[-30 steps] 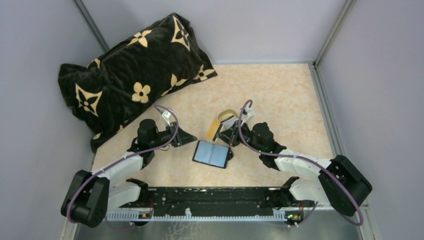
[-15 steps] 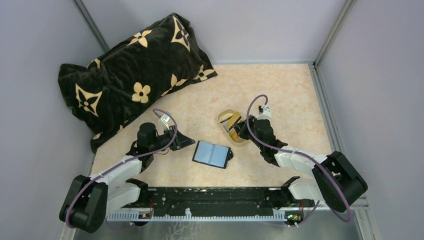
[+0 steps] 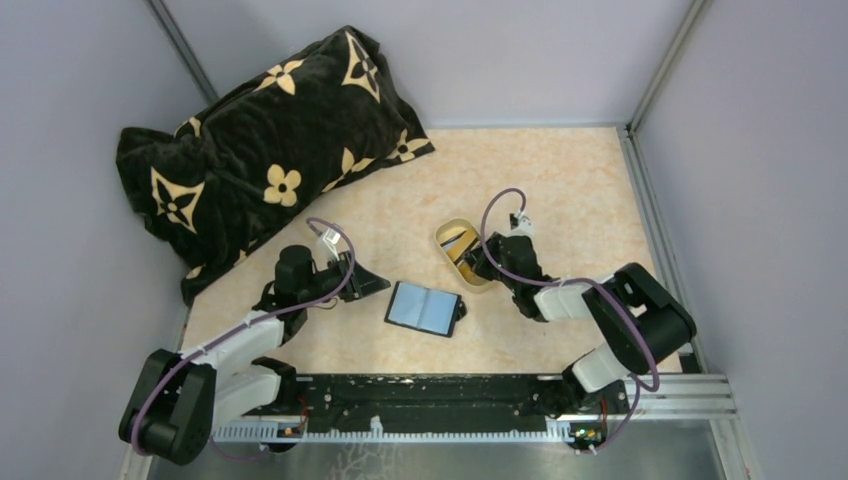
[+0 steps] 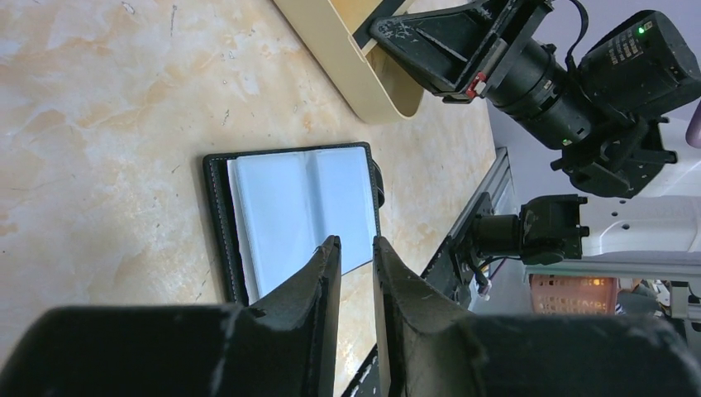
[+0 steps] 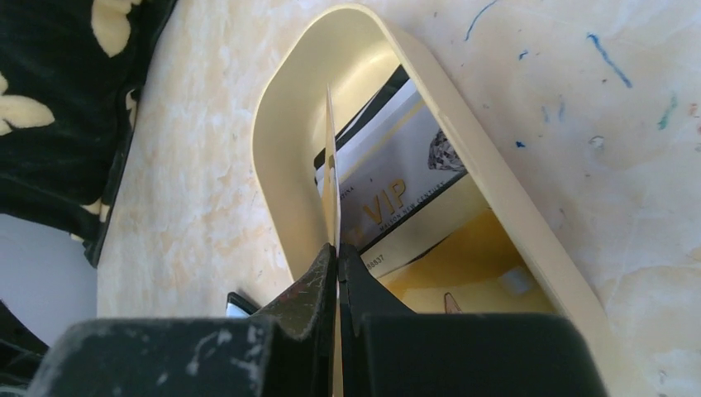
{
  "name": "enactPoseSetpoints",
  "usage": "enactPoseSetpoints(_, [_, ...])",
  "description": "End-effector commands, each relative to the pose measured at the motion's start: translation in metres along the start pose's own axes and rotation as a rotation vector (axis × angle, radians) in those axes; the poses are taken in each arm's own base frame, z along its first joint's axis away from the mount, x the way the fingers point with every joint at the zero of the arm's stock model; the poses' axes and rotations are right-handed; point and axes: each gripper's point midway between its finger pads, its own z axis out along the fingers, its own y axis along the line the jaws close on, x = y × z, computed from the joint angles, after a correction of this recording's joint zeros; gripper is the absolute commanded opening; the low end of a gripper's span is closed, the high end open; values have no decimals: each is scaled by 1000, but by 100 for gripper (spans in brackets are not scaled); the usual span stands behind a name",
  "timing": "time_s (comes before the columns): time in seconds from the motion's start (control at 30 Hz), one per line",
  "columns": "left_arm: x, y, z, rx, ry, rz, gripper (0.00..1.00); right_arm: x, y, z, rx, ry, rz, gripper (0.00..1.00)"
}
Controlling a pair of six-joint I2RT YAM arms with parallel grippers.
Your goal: Take the credit cards out of the card holder
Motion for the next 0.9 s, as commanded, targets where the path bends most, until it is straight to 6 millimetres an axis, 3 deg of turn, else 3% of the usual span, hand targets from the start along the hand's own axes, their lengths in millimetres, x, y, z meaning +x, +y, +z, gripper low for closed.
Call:
enactPoseSetpoints(0.0, [3,0,0,9,11,19,27,-18,30,9,-127,-40,22,0])
enactPoseSetpoints(0.13, [3,1,1,4,11,21,27,-17,39,6,-169,-28,25,20])
enactPoseSetpoints(0.27, [3,1,2,9,16,19,27,-22,45,-8,-188,-33,-9,32])
enactPoseSetpoints(0.6, [-5,2,3,-15,-12,29,28,-36,28,-47,-71,-63,-116,36])
enactPoseSetpoints(0.73, [-6,-1,3,-3,-14,31,41,-38,27,-56,-60,-70,-139,36])
enactPoseSetpoints(0.87, [-6,-1,4,8,-8,31,45,-29,35,-57,-106,-26,-147,23])
